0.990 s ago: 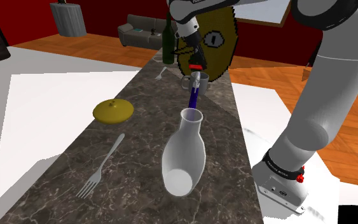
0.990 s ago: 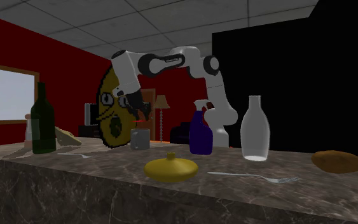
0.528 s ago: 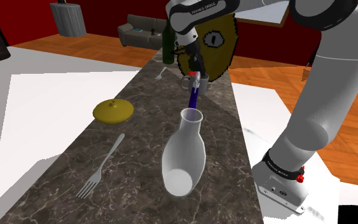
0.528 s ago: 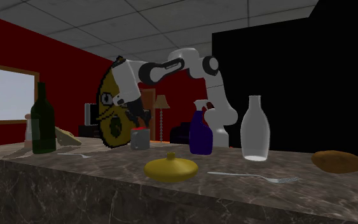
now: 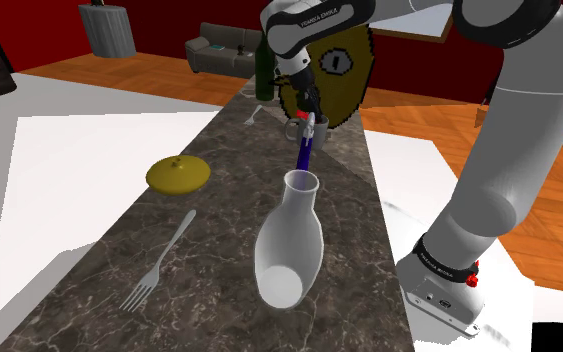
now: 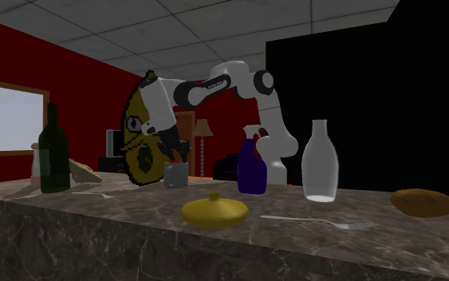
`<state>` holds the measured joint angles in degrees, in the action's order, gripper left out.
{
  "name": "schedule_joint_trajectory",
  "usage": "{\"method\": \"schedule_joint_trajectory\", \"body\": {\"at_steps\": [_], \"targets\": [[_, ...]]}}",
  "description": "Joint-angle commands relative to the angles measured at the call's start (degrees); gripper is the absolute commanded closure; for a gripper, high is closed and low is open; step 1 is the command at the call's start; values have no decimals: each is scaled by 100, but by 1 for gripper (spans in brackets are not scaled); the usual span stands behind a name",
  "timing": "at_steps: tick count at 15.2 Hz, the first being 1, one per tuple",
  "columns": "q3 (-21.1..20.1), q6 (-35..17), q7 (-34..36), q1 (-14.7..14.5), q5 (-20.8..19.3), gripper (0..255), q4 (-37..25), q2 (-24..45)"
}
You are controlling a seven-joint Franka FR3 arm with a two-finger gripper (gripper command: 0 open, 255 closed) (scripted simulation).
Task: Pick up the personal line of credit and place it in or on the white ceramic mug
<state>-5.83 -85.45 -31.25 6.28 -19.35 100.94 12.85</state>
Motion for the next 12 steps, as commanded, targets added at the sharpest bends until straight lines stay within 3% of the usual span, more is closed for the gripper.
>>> {"method": "schedule_joint_trajectory", "body": {"at_steps": [1, 2, 7, 11, 12], "targets": [[-2, 0, 2, -2, 5, 255, 7, 15], [-2, 3, 0, -1, 5, 0, 9, 9], [-2, 0, 2, -2, 5, 0, 7, 15], [-66, 761, -48, -147, 20, 0, -1046, 330], [-66, 761, -48, -148, 20, 0, -1046, 330]]}}
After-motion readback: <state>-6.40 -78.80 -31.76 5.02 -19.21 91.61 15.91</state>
